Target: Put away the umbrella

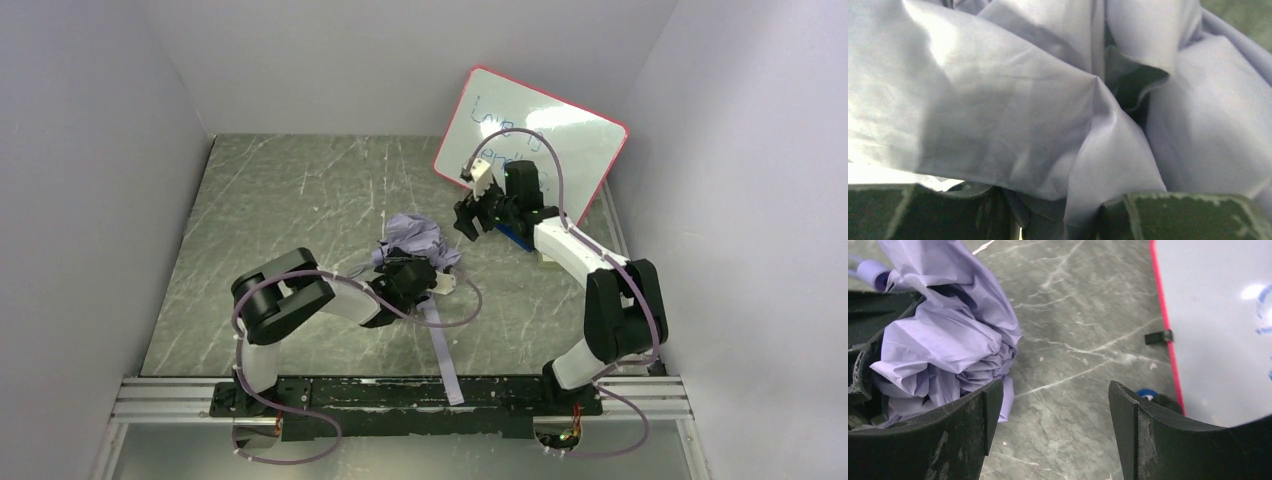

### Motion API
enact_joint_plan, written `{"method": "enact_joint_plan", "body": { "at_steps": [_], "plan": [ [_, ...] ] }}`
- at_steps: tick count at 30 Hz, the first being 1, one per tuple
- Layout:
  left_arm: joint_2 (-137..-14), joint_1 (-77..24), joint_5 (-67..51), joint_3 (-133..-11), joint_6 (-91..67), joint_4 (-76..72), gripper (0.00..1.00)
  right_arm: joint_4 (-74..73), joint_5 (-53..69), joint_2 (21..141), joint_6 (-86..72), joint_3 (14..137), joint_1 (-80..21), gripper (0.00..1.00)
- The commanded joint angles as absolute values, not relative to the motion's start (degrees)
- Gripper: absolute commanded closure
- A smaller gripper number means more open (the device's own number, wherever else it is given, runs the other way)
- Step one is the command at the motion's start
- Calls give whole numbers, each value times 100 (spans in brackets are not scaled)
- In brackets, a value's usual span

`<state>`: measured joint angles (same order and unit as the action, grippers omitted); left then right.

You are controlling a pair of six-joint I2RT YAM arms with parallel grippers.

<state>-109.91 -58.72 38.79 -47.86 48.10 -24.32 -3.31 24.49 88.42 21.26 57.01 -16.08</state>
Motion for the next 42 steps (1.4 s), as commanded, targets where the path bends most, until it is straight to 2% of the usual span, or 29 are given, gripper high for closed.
{"method": "enact_joint_plan", "body": {
  "at_steps": [1,7,12,22,31,37,42],
  "plan": [
    [-11373,-6238,4302,-4262,5491,-2995,95,-1063,3678,9062,3475,5980,-1565,20],
    [-11766,-6570,4601,-4115,5823,-3656,95,-2434,4683,9613,4443,6863,-1569,20],
    [-11927,-6741,4660,-4009,6046,-4005,95,-3686,4981,10186,5160,7556,-1686,22],
    [-12023,-6863,4698,-3934,6196,-4205,95,-3841,4617,10677,5505,7843,-2331,21],
    [-12032,-6934,4683,-3843,6243,-4299,95,-4391,3853,11509,5660,8649,-2883,20],
    [-12033,-6938,4668,-3803,6292,-4370,95,-5057,3070,12060,5665,8846,-3093,23],
    [-11970,-6941,4634,-3762,6263,-4390,95,-4964,2710,12260,5580,8553,-3143,27]
  ]
}}
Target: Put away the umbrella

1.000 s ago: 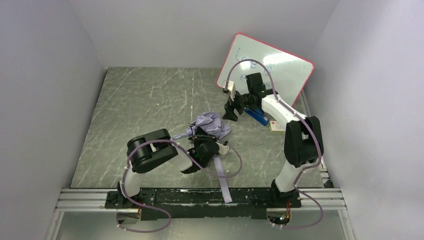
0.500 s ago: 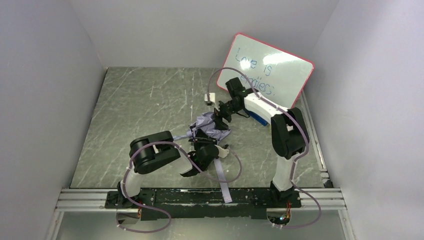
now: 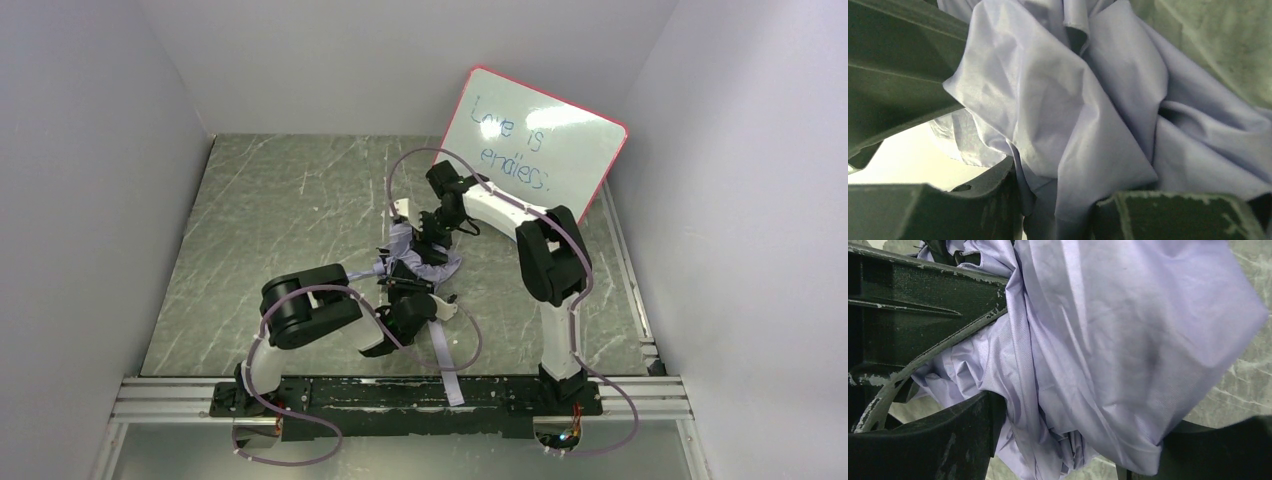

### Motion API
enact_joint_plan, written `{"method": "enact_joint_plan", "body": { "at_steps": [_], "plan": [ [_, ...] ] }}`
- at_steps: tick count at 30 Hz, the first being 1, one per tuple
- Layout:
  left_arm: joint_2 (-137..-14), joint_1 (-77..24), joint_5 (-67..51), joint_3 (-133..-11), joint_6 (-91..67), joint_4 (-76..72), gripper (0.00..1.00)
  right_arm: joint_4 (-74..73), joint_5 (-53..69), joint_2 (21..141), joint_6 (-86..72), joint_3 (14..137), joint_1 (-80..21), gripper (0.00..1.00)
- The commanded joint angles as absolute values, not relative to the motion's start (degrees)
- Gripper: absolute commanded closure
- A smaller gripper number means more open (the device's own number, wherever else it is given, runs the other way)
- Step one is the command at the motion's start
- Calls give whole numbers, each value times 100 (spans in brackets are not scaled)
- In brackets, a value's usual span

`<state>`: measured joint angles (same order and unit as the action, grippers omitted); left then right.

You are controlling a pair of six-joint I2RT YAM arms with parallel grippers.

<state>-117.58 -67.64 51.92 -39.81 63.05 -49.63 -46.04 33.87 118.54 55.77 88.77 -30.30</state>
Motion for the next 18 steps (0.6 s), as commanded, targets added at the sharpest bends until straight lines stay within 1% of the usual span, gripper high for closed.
{"method": "enact_joint_plan", "body": {
  "at_steps": [1,3,6,7,9,12,13,15,16,18],
  "plan": [
    [-11936,-6940,4624,-3762,6240,-4368,95,-4925,2681,12298,5554,8504,-3140,29],
    [-11856,-6943,4619,-3774,6192,-4307,95,-4858,2650,12380,5511,8411,-3138,34],
    [-11646,-6937,4552,-3830,6034,-4079,95,-4635,2555,12450,5417,8203,-3138,47],
    [-11567,-6937,4532,-3858,5965,-3972,92,-4568,2525,12461,5369,8143,-3144,51],
    [-11379,-6935,4488,-3940,5852,-3766,81,-4436,2512,12452,5293,8027,-3140,60],
    [-11033,-6928,4416,-4035,5661,-3462,64,-4142,2452,12343,5176,7822,-3141,69],
    [-10898,-6928,4394,-4068,5598,-3352,60,-4026,2428,12287,5143,7747,-3143,72],
    [-10591,-6892,4359,-4139,5460,-3122,52,-3838,2363,12193,5088,7604,-3138,77],
    [-10439,-6872,4333,-4180,5366,-2969,50,-3777,2318,12164,5081,7549,-3140,79],
    [-10107,-6808,4220,-4218,5153,-2667,45,-3716,2234,12143,5080,7480,-3145,80]
  ]
}}
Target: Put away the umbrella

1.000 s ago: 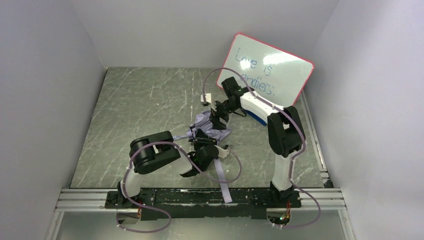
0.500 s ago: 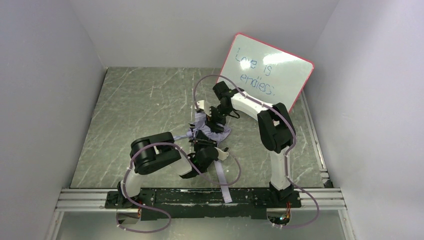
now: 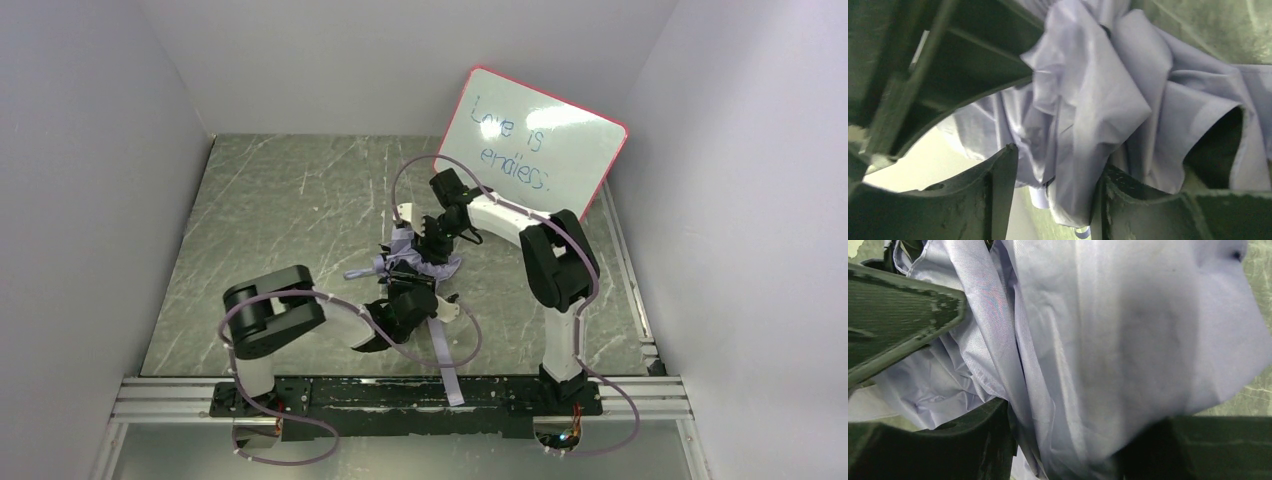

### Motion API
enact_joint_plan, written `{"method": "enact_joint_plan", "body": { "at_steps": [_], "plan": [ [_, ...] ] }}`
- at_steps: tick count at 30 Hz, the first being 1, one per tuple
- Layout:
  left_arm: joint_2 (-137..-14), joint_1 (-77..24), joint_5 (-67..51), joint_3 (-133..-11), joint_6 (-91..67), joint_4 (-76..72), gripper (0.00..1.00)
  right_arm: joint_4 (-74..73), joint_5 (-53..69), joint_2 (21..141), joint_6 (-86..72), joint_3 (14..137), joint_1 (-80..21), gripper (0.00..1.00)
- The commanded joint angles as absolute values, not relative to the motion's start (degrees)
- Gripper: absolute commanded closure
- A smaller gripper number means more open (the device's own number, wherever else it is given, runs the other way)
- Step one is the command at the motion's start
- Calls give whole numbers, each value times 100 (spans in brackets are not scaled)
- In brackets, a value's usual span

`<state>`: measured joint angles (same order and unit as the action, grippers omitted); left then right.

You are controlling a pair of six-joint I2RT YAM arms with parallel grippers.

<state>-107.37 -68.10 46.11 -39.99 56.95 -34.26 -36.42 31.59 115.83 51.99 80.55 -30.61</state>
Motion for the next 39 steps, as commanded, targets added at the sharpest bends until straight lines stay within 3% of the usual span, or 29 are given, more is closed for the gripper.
{"method": "enact_joint_plan", "body": {
  "at_steps": [1,11,19,26,30,39],
  "plan": [
    [-9940,-6769,4155,-4207,5056,-2538,43,-3687,2169,12134,5072,7453,-3143,81],
    [-7620,-6350,3642,-3379,4347,-1424,37,-3117,2032,11854,5013,7087,-3135,84],
    [-6704,-4045,2193,-3266,3386,-276,45,-2351,1379,11443,5255,6404,-3272,86],
    [-6950,-2486,229,-4196,3097,893,51,-461,293,10693,5668,5063,-3638,83],
    [-7393,-2417,-554,-5106,3173,1646,52,816,-170,10347,6244,4092,-3963,85],
    [-8511,-2417,-2316,-6946,3154,2765,36,2700,-963,10016,6666,2807,-4503,87]
  ]
}}
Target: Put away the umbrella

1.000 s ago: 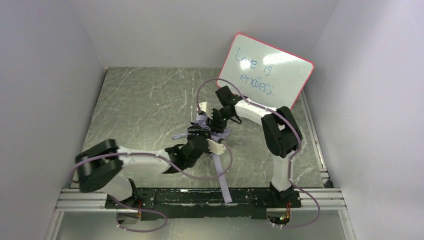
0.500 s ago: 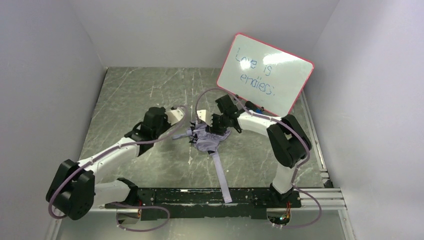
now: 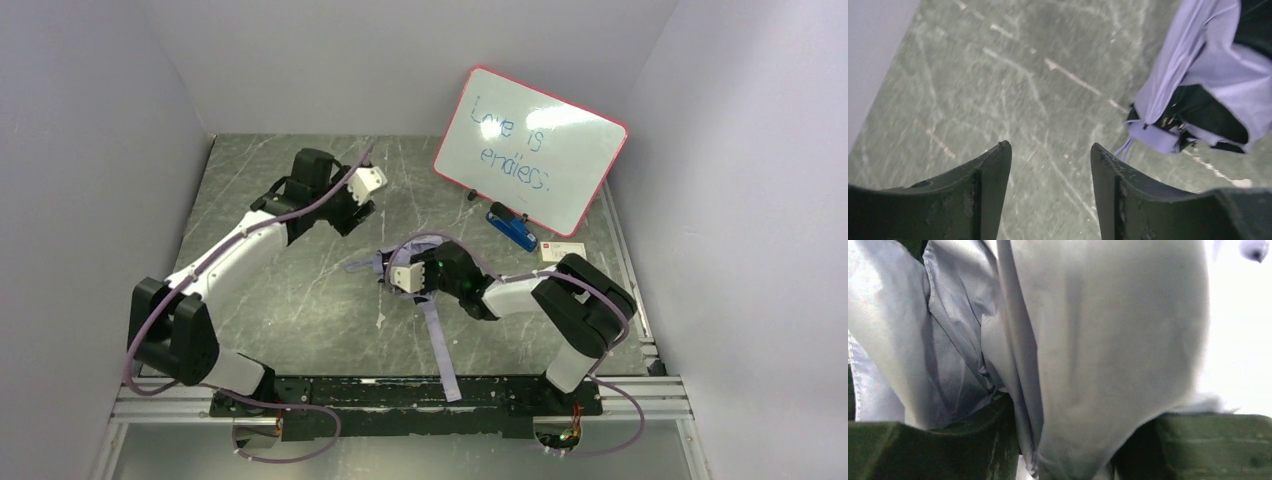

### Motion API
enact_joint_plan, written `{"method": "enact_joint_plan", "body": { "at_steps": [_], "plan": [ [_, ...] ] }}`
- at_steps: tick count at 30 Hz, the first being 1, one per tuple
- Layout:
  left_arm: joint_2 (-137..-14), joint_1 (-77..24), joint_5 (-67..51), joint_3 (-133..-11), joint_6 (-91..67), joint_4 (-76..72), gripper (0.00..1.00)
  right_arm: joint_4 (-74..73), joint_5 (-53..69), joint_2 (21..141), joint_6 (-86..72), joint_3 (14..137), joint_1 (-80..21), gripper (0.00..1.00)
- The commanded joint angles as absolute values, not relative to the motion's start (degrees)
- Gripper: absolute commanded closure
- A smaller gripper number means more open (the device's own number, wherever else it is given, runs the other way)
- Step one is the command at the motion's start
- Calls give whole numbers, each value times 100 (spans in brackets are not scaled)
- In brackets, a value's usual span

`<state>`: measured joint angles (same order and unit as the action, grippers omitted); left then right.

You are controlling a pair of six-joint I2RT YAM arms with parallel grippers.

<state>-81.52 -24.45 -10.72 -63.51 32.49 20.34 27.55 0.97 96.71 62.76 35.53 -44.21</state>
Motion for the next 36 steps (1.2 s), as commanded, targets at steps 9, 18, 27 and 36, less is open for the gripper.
{"method": "enact_joint_plan", "body": {
  "at_steps": [9,18,27,36],
  "plan": [
    [-9650,-2865,-2859,-8002,3050,3331,11,3472,-1517,10066,6755,2259,-5062,88],
    [-10554,-3155,-3437,-8691,3296,3613,5,3535,-1626,10212,6749,2211,-5243,88],
    [-11205,-3302,-3695,-8697,4046,4317,3,3494,-1661,10263,6758,2260,-5242,88],
    [-11528,-3479,-3762,-8207,4539,4626,3,3521,-1714,10336,6768,2246,-5255,88]
  ]
}}
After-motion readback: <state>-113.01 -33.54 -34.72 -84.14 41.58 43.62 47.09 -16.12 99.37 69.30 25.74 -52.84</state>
